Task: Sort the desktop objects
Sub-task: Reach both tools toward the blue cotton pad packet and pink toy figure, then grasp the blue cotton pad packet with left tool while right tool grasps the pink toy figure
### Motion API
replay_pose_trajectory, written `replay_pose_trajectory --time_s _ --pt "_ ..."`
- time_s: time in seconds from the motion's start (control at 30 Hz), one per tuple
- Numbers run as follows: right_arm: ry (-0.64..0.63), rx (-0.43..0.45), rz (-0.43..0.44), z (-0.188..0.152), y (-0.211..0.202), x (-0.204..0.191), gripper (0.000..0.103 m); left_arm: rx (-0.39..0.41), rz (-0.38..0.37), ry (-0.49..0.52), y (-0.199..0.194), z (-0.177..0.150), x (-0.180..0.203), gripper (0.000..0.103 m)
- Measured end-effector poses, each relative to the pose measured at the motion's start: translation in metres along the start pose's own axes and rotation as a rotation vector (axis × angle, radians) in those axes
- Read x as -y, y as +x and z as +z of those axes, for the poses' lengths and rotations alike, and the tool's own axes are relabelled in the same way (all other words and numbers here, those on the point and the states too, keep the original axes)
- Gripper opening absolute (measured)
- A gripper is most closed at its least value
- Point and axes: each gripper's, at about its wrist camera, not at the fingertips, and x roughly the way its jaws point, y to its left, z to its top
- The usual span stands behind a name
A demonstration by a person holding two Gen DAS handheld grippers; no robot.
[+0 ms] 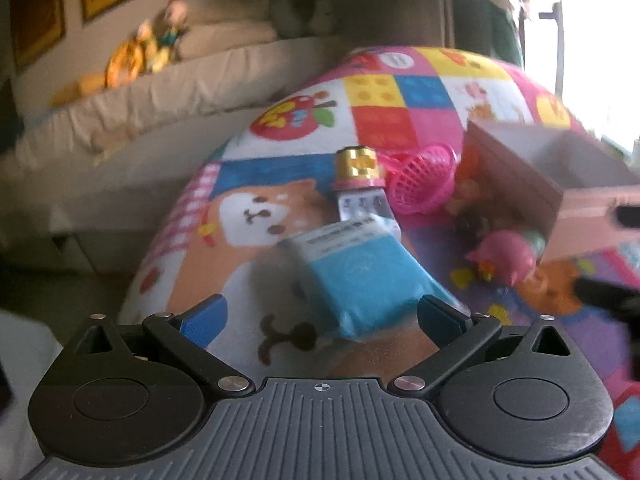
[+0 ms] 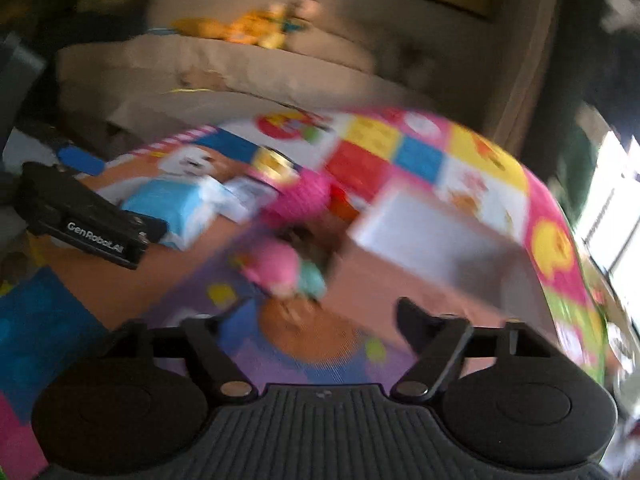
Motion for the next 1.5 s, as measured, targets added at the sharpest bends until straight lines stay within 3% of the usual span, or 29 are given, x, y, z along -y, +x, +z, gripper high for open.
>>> replay_pose_trajectory --time_s 0.13,0.27,0.33,0.53,0.73,0.83,0.9,1.03,1.1,1.17,1.23,1.37,1.5 --pt "-0.098 0.015 -0.007 0.026 0.038 -0.016 0.060 0.000 -0.018 -0.097 -0.007 0.002 -0.022 0.103" --pt "-0.074 -0.037 0.029 0.040 0.072 -0.020 0.039 -0.006 -0.030 -0.125 -0.009 0.001 -0.030 0.103" --pt "-0.048 -0.072 0.054 0.038 0.078 -0.019 0.037 -0.014 -0.038 -0.129 -0.007 0.001 -0.031 0.103" --pt "0.071 -0.148 0.157 0.013 0.030 0.001 0.038 -0.026 -0.070 -0.112 -0.001 0.001 -0.024 0.103" --pt "0.092 -0.136 0.048 -0.027 -0.012 0.017 0.038 -0.039 -0.089 -0.090 0.018 0.012 -0.001 0.103" --pt "0.149 -0.084 0.057 -0.033 -0.031 0.027 0.053 -0.049 -0.040 -0.039 0.032 0.018 0.013 0.103" --pt "0.170 -0.056 0.029 -0.035 -0.038 0.031 0.069 -0.060 -0.006 -0.019 0.040 0.019 0.016 0.103" --pt "0.244 -0.042 0.035 -0.041 -0.045 0.042 0.076 -0.076 -0.004 -0.041 0.046 0.017 0.014 0.103" --pt "0.268 -0.050 0.041 -0.045 -0.043 0.045 0.079 -0.064 -0.006 -0.039 0.042 0.015 0.014 0.096" --pt "0.290 -0.062 0.047 -0.050 -0.042 0.045 0.083 -0.067 -0.027 -0.040 0.037 0.014 0.014 0.071" --pt "0.311 -0.068 0.053 -0.054 -0.040 0.045 0.085 -0.076 -0.051 -0.045 0.032 0.011 0.015 0.061" --pt "0.333 -0.077 0.042 -0.059 -0.037 0.046 0.088 -0.085 -0.086 -0.001 0.013 -0.003 0.023 0.059" --pt "0.363 -0.090 0.047 -0.061 -0.031 0.049 0.090 -0.135 -0.241 0.070 -0.021 -0.022 0.034 0.060"
